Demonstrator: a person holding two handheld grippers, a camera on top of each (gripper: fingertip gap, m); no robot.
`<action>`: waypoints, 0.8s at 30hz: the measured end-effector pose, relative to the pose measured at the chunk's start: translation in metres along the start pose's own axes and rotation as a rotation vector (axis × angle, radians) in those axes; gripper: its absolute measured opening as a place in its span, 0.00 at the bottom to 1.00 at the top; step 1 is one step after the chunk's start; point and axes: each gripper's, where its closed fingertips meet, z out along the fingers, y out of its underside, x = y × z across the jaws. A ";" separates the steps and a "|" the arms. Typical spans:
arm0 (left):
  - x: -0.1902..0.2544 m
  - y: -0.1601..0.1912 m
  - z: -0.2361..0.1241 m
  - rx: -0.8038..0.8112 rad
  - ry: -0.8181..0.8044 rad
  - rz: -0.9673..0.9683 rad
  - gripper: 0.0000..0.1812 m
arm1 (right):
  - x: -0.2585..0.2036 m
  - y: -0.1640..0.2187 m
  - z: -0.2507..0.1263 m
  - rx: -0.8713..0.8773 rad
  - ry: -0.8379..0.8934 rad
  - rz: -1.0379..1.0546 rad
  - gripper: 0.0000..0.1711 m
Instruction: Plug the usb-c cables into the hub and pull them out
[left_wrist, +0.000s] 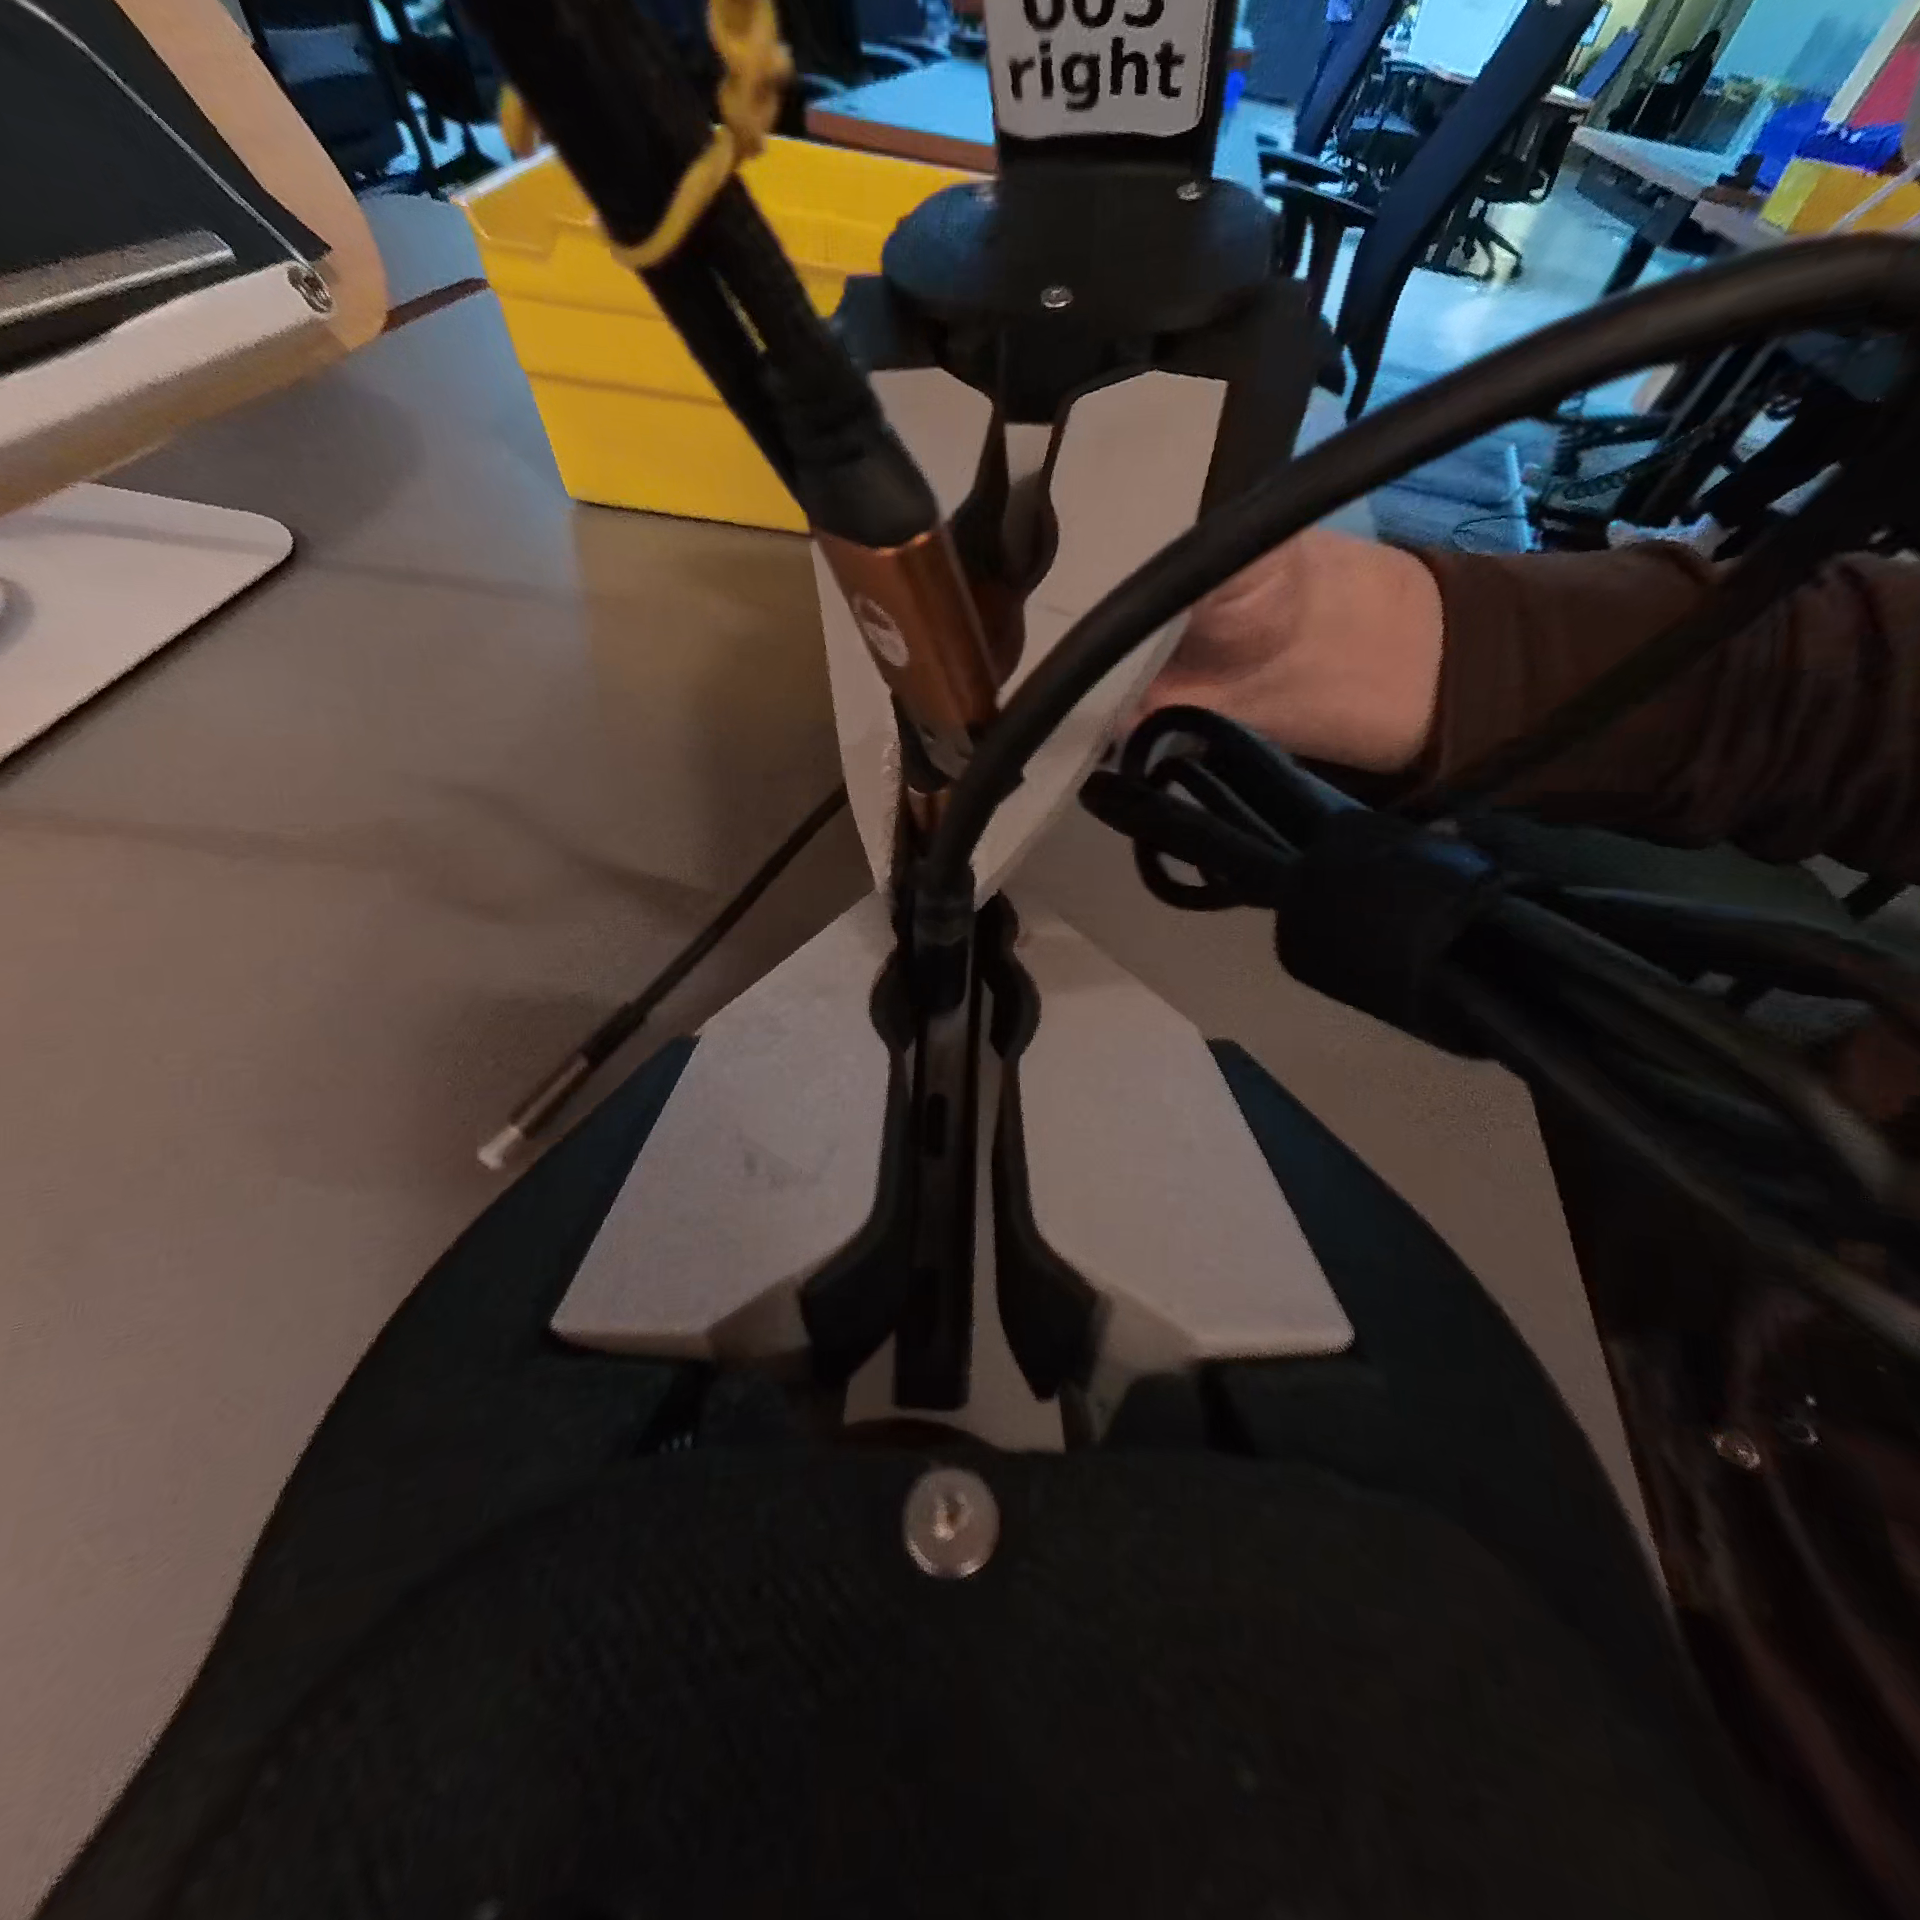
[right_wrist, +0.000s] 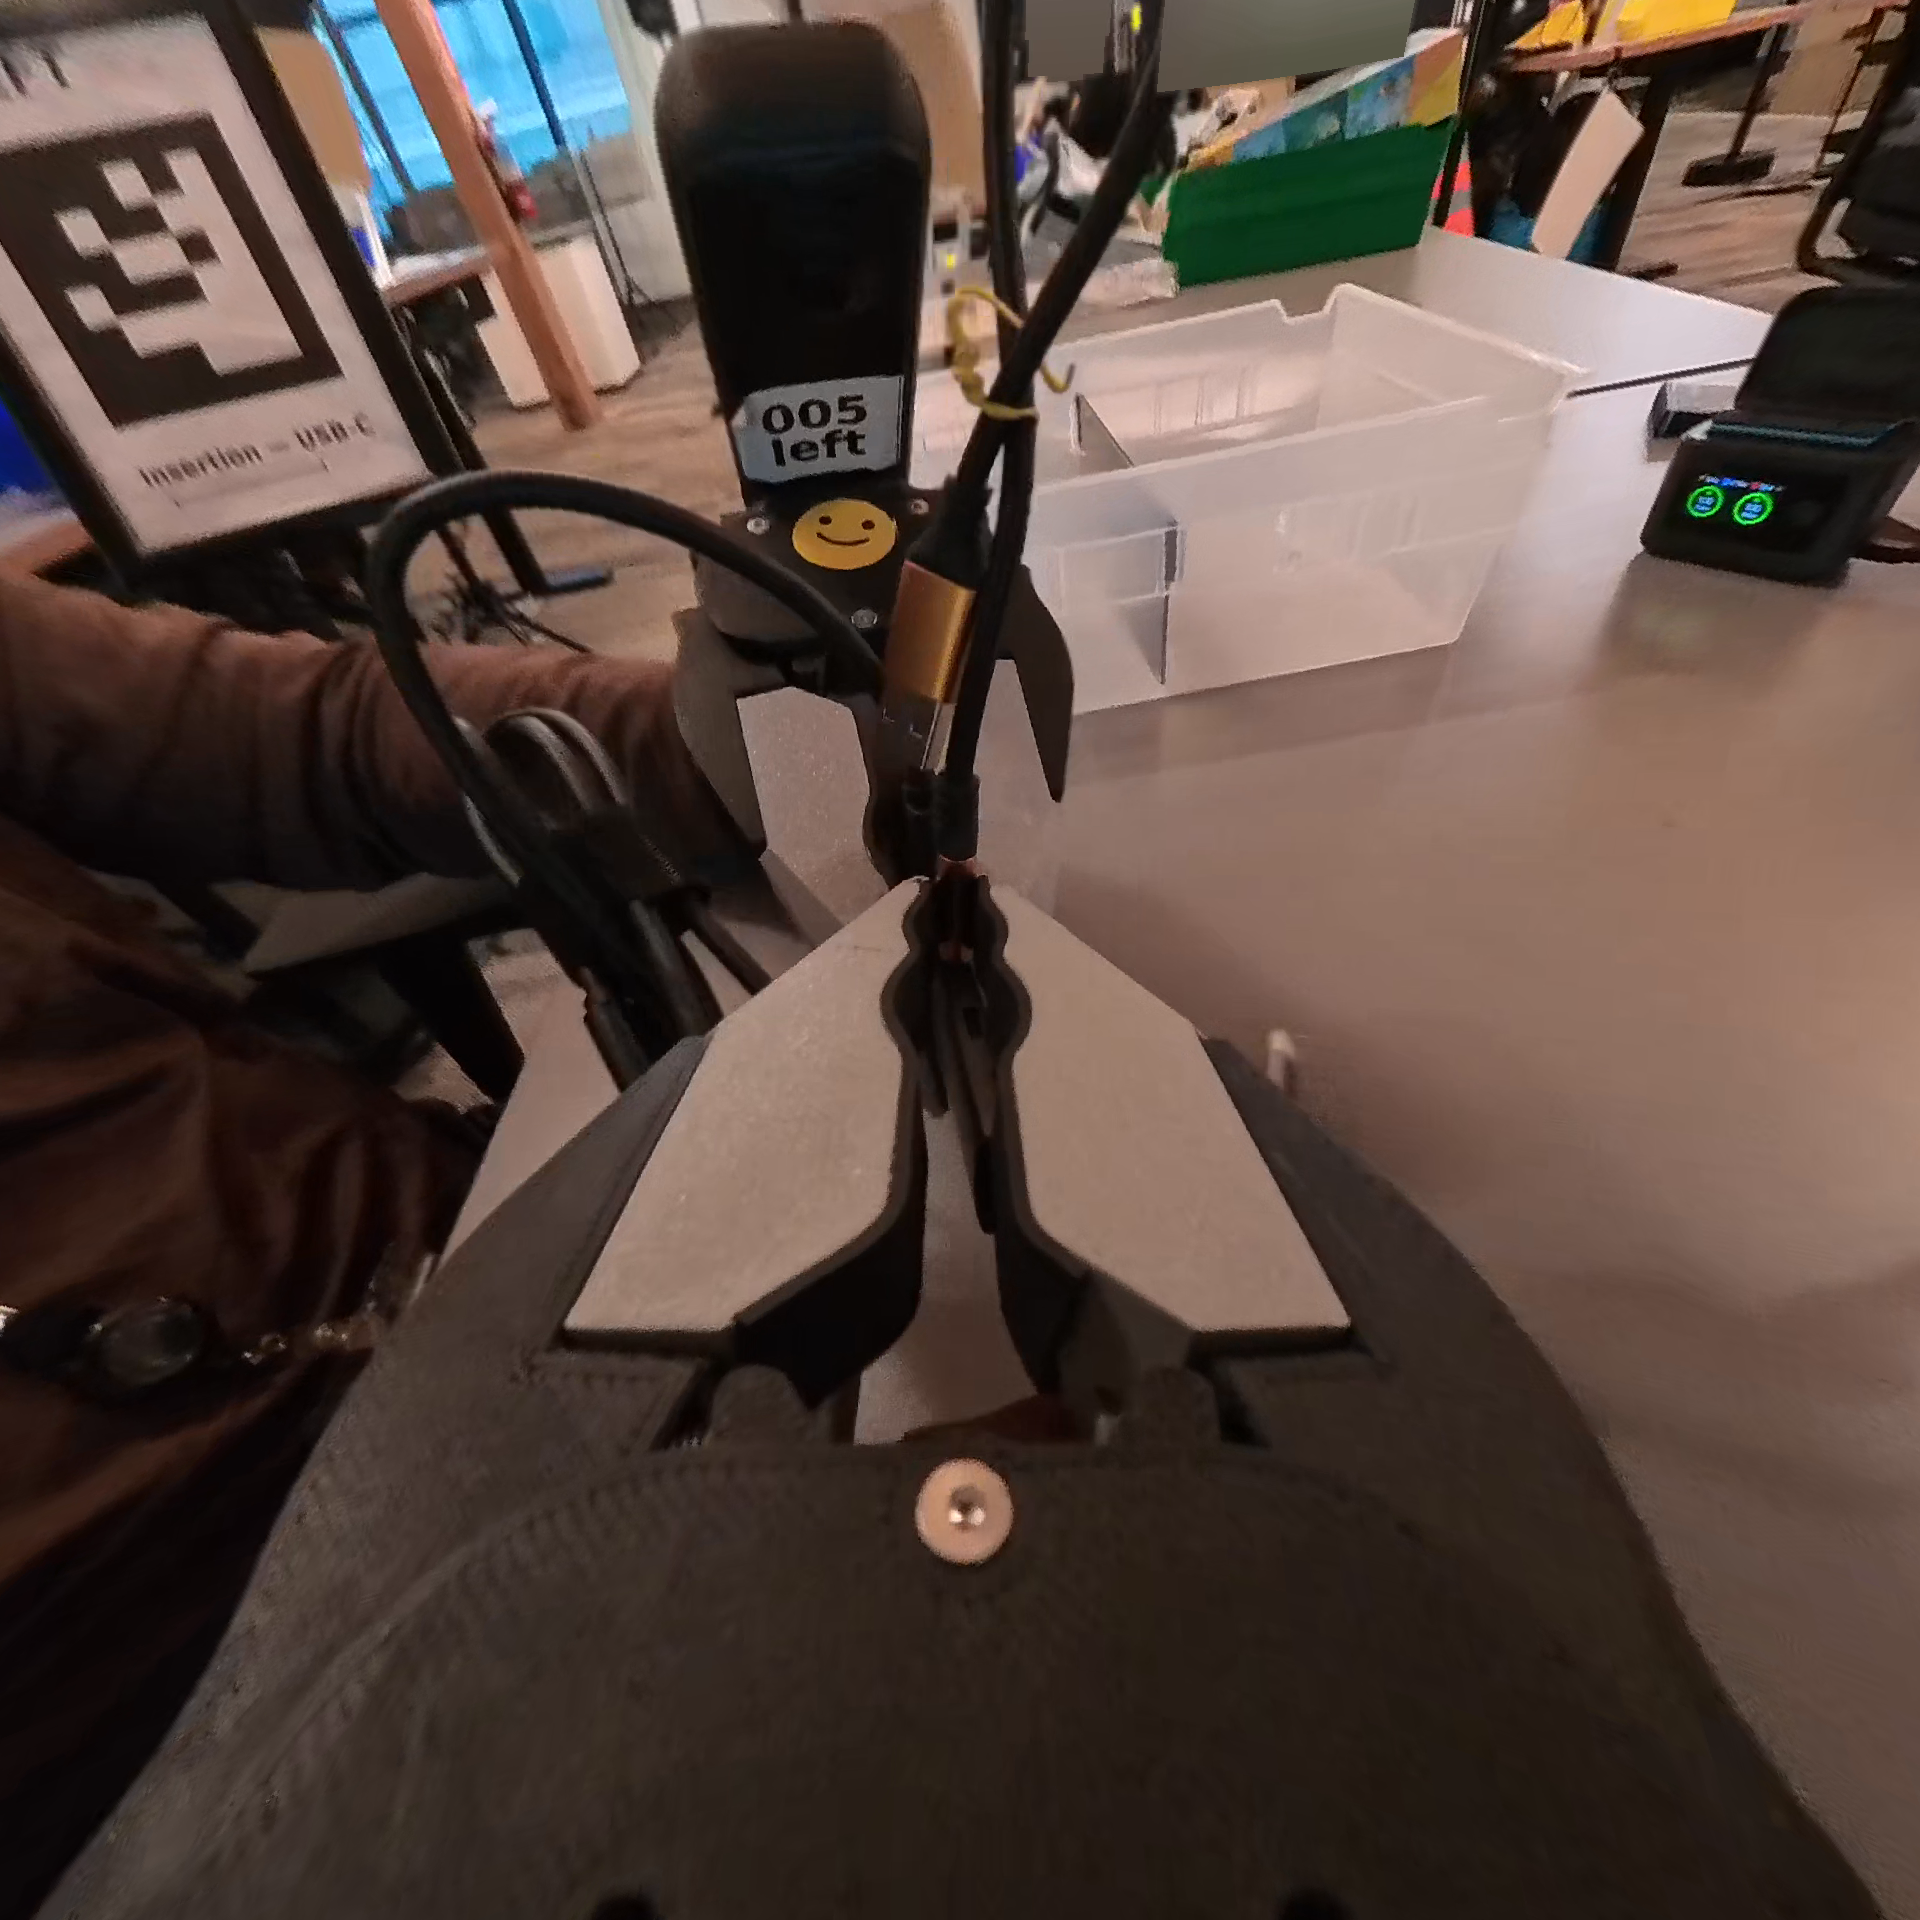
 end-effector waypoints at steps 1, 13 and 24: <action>0.000 -0.002 -0.001 0.004 -0.001 0.000 0.04 | 0.000 -0.002 0.000 0.018 -0.007 0.017 0.01; -0.001 -0.011 -0.010 0.053 0.003 -0.036 0.04 | 0.000 -0.015 0.003 0.111 -0.049 0.098 0.02; 0.004 0.001 0.001 -0.019 0.016 0.002 0.04 | 0.000 0.008 -0.009 -0.071 -0.024 0.001 0.04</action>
